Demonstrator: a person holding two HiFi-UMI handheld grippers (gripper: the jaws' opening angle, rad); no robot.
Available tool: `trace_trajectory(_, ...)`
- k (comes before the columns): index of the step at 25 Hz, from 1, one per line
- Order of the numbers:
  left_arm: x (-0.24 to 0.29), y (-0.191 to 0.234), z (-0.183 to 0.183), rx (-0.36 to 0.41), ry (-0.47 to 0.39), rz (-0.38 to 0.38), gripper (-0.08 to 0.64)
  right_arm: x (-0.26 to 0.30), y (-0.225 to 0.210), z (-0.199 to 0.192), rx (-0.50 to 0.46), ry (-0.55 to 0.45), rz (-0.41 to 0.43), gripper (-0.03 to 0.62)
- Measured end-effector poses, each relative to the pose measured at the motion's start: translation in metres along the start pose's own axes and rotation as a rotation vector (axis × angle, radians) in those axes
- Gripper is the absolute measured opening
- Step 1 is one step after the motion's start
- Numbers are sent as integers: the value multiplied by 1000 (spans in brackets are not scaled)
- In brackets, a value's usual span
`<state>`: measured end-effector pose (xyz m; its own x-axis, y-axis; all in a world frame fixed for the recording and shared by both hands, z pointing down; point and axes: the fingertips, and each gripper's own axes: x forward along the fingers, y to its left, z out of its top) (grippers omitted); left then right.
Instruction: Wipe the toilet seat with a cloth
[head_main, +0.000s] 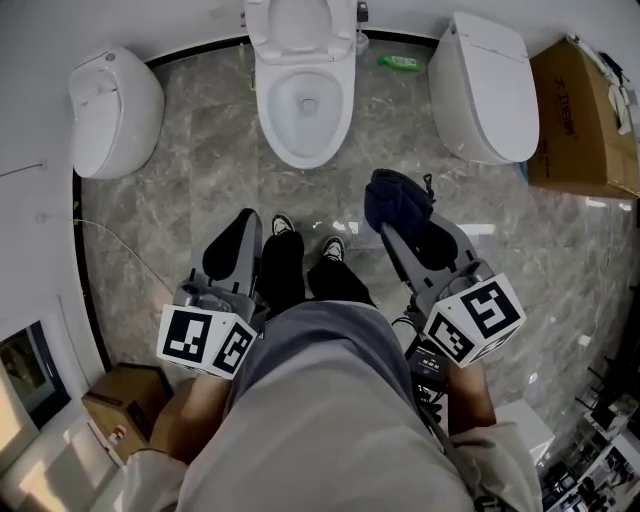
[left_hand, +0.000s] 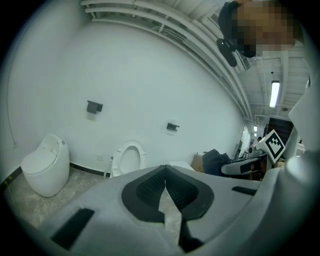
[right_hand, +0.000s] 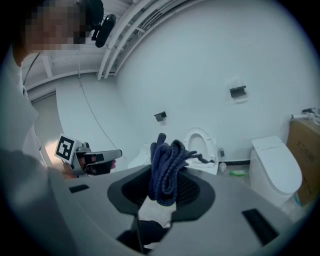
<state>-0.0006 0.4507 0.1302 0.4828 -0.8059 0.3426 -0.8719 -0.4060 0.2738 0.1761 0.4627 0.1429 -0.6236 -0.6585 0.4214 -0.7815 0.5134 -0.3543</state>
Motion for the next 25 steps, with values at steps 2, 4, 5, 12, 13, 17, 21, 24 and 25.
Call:
trace_trajectory(2, 10, 8, 3, 6, 4, -6, 8, 12, -4, 3, 4, 14, 4, 103)
trace_trajectory(4, 24, 20, 7, 6, 7, -19, 8, 28, -8, 7, 10, 26, 0, 103)
trace_trajectory(5, 33, 28, 10, 5, 7, -26, 8, 37, -11, 10, 12, 31, -4, 103)
trace_trajectory(12, 118, 82, 56, 34, 13, -114, 8, 111, -40, 61, -1, 38, -51, 103)
trace_trajectory(13, 130, 90, 65, 40, 16, -125, 8, 123, -45, 70, 1, 36, -60, 103)
trace_trajectory(17, 169, 131, 96, 34, 34, -157, 8, 171, -51, 103, 34, 32, -88, 103)
trace_trajectory(21, 208, 171, 122, 16, 58, -193, 8, 225, -59, 137, 52, 6, -106, 103)
trace_trajectory(24, 229, 194, 131, 12, 78, -223, 8, 260, -64, 152, 80, 1, -123, 103)
trace_trajectory(25, 235, 201, 133, 9, 83, -228, 8, 271, -65, 156, 94, 2, -126, 103)
